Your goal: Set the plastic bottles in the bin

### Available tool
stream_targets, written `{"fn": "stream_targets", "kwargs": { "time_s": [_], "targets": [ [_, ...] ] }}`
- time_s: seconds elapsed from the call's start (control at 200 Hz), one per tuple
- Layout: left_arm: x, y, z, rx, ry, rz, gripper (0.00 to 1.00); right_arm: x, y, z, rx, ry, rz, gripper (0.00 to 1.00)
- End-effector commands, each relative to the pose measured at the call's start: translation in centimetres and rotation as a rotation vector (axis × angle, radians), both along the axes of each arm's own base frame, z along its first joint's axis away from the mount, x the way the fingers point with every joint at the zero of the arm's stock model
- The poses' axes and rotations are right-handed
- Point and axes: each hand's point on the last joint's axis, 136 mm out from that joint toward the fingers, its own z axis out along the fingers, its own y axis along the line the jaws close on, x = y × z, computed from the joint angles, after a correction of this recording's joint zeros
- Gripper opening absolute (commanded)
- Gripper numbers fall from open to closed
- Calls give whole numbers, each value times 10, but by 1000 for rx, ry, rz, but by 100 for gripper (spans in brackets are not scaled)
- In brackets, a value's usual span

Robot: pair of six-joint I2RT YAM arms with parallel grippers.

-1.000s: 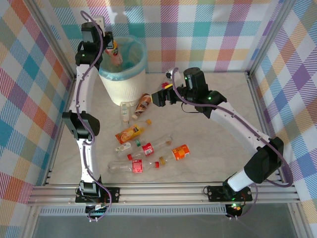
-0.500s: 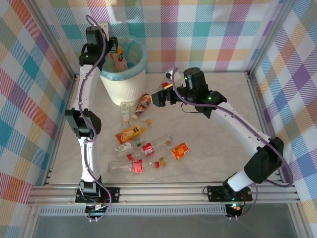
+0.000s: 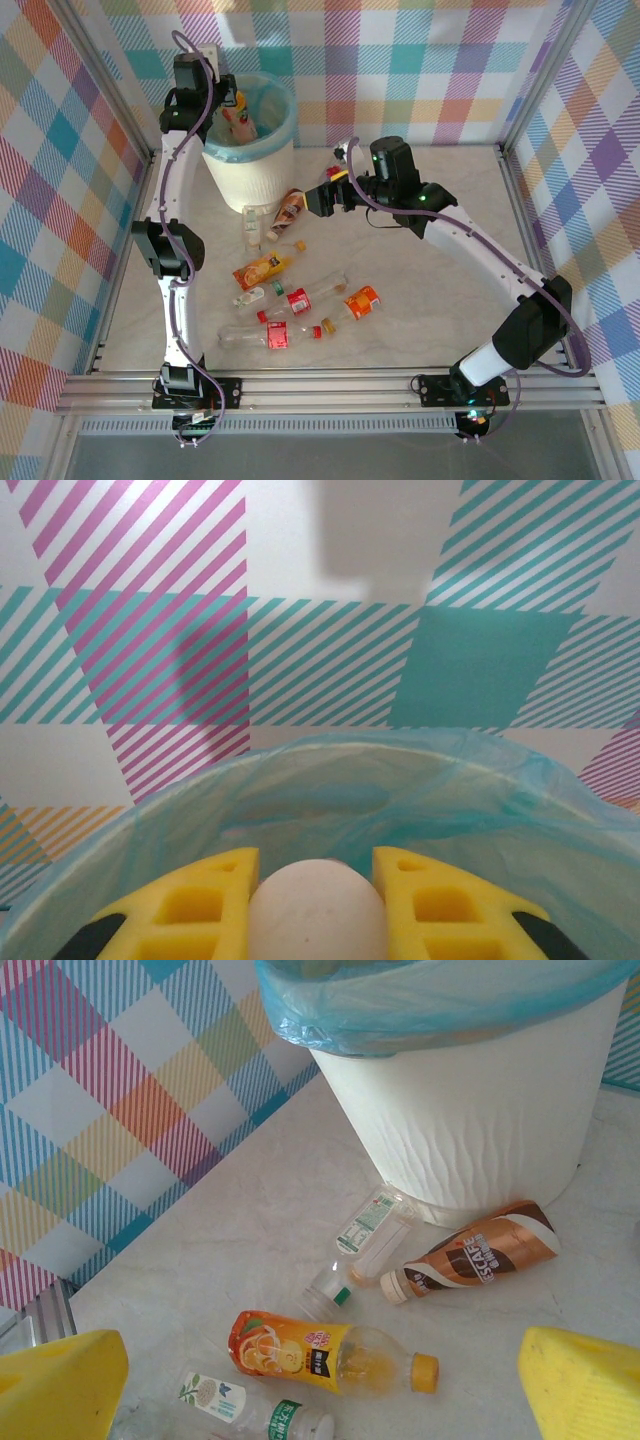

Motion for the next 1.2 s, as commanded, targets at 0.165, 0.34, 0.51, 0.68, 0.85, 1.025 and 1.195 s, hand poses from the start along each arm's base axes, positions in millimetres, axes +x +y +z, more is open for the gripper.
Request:
{"fn": "stream_targets", "kwargs": {
  "time_s": [0.165,0.34,0.51,0.68,0.85,1.025,1.195],
  "targets": [
    [-35,-5,65,-28,-88,0,6,-6,3,0,-9,5,32,100],
    [-71,-24,114,-34,-162,-59,3,-7,4,-2,-5,18,35,100],
    [-90,-57,106,-36,-91,-141,2,-8,4,-6,-4,35,35,100],
    [-91,-75,58,-36,72,-185,3,-10,3,-8,-8,43,38,100],
    [-85,-80,21,-34,173,-193,5,-12,3,-11,-18,47,43,100],
    [-69,-74,-18,28,243,-165,7,-12,3,-16,-24,60,47,100],
    [-55,-61,-51,101,296,-104,7,-12,4,-21,-34,68,49,100]
  ]
}}
